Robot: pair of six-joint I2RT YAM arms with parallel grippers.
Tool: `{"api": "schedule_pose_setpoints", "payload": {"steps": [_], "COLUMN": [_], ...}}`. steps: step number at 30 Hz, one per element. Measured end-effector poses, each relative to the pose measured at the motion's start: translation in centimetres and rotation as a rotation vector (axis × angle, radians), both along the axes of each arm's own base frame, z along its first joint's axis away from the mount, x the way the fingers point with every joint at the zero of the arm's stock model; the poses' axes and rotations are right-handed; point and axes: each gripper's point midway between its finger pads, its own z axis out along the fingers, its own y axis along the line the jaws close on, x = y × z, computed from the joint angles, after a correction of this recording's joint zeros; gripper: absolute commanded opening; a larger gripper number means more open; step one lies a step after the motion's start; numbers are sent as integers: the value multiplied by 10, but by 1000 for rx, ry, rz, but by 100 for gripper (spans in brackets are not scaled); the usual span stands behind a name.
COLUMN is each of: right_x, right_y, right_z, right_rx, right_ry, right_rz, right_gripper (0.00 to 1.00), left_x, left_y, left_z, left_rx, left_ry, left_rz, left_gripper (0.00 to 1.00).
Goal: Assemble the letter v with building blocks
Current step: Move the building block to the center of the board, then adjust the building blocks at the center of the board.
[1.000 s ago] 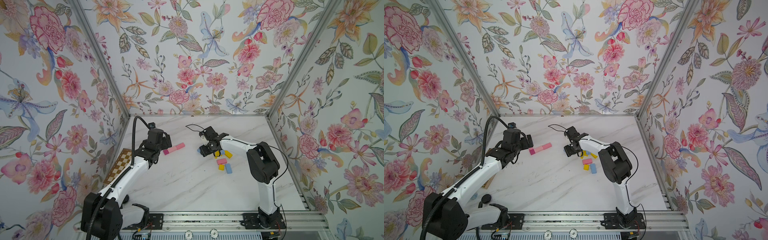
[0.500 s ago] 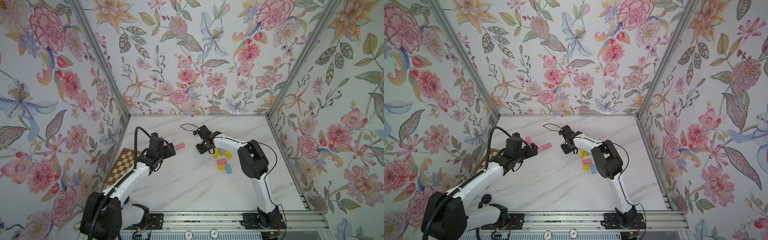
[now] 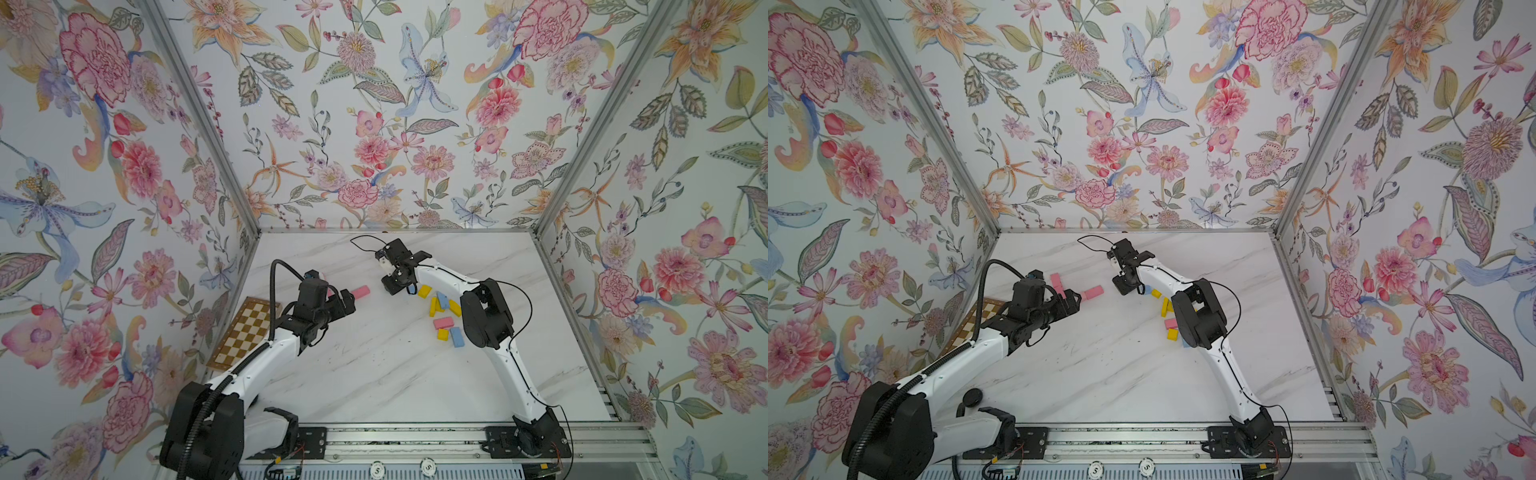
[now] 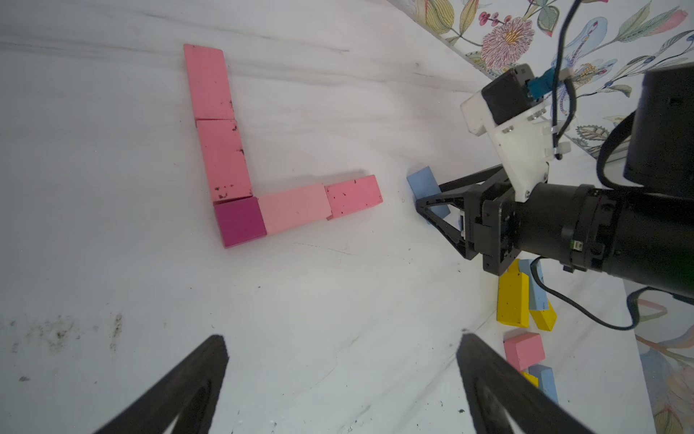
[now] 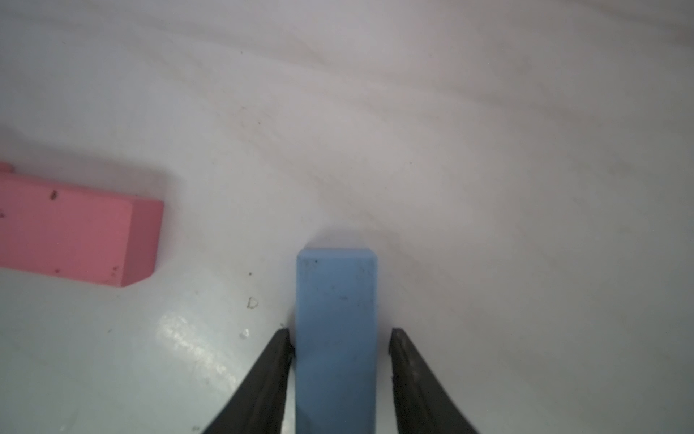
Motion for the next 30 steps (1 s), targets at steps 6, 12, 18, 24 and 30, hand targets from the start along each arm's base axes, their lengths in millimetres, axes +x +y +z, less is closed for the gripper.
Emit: {"api": "schedule_pose_setpoints", "payload": {"steps": [6, 12, 18, 24, 30], "right_x": [0, -4, 20, 27, 18], "right_y": [-18, -66, -108, -112, -117], "right_z": [15, 102, 147, 70, 19], "right_rx": [21, 165, 218, 93, 7], "right_ry": [30, -33, -162, -86, -7], "right_rz": [-51, -197, -355, -422, -447], "right_gripper": [74, 98, 99, 99, 99], "left_x": [7, 4, 0, -3, -7], "left_y": [-18, -53, -87, -107, -111], "left_z": [15, 32, 42, 37, 35], "left_rx": [-70, -132, -202, -241, -252], "left_ry": [-59, -139, -200, -194, -192], "left_rz": [-34, -106, -167, -195, -202], "left_gripper": [99, 99, 99, 99, 99]}}
